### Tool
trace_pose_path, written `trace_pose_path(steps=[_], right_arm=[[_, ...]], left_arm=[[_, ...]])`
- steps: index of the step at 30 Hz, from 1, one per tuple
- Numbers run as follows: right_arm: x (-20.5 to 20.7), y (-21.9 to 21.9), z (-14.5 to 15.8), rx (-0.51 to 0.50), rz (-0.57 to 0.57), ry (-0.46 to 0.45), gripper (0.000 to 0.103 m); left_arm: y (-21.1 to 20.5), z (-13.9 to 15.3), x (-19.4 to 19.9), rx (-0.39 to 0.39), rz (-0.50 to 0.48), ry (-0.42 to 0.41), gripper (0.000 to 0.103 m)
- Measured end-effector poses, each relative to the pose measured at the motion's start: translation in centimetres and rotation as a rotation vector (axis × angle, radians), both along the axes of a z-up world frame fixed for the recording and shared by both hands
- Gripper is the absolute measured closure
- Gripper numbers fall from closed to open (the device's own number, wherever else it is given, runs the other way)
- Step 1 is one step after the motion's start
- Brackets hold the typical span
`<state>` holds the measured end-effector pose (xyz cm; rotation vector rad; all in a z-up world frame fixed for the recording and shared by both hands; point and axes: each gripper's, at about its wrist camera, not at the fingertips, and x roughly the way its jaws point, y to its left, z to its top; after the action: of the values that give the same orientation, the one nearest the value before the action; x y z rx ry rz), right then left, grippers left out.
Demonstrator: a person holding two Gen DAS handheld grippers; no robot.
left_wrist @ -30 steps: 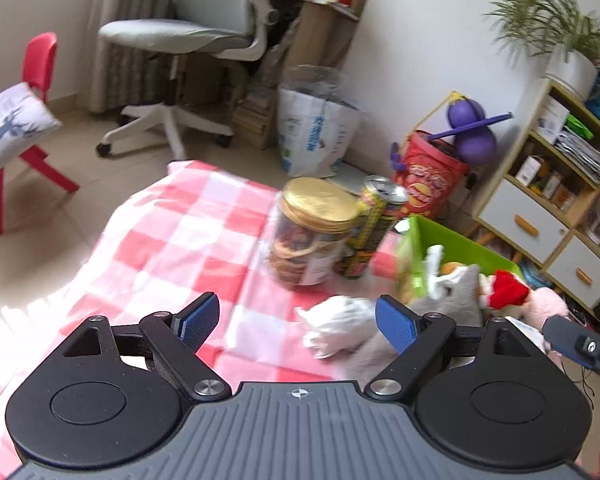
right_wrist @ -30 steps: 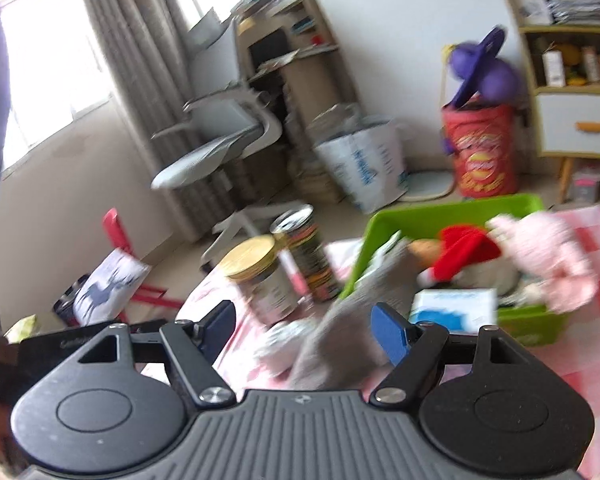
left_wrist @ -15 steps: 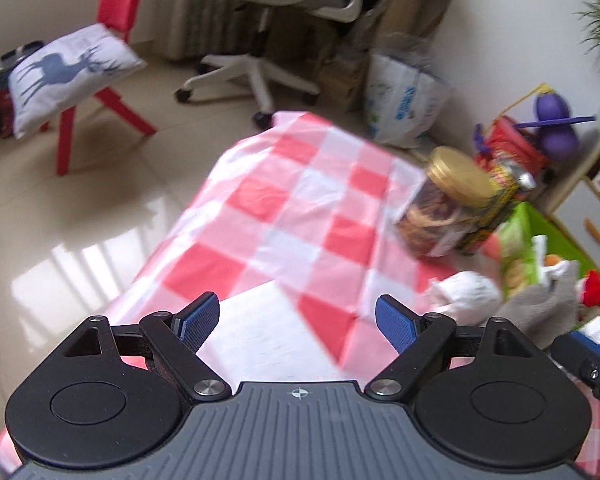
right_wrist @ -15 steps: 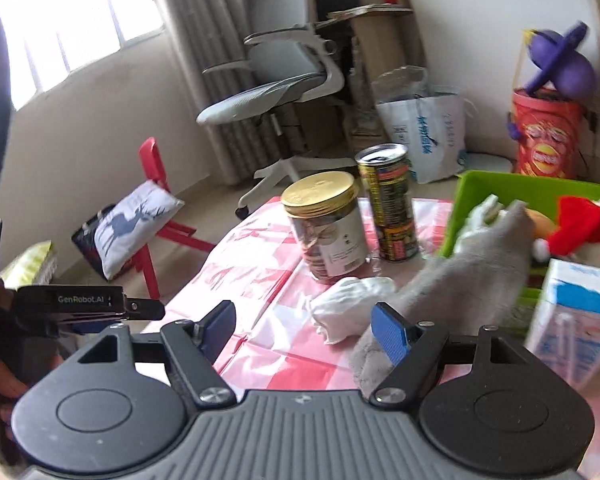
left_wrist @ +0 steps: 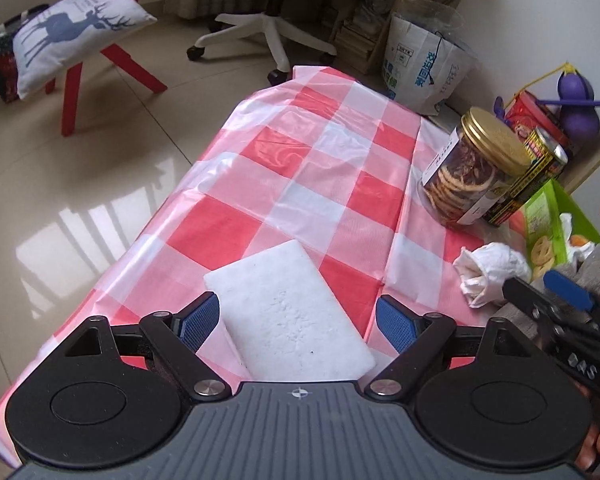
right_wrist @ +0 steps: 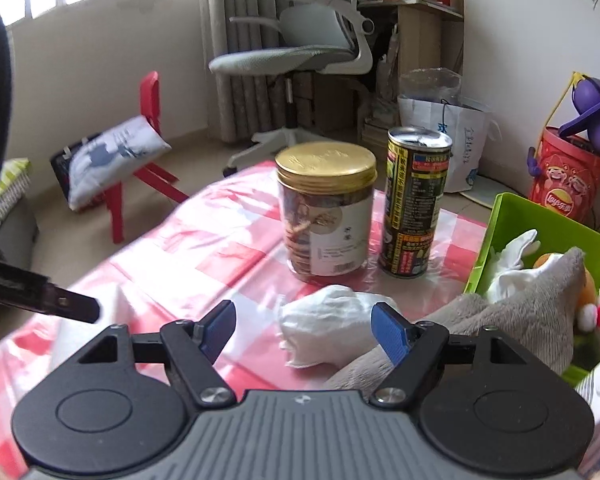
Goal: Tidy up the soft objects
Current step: 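Grasp the white sponge with the left tool while the right tool grasps the white cloth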
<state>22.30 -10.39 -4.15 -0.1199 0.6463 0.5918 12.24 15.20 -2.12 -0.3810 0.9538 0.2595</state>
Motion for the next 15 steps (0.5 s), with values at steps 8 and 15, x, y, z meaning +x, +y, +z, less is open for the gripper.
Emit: trace_pose_path(steps=[8,15], right_arm=[[2.0,0.9,-1.8,-0.067,-0.013,0.004,0.053],[3.1,1.7,-2.6,-0.078,-0.049,0.000,0.053]], left_arm=[[-0.8,-1.2,0.7,0.061,-0.025,0.044,0.018],[-1.3,-1.2,1.0,0.075,-0.026,0.050,0.015]])
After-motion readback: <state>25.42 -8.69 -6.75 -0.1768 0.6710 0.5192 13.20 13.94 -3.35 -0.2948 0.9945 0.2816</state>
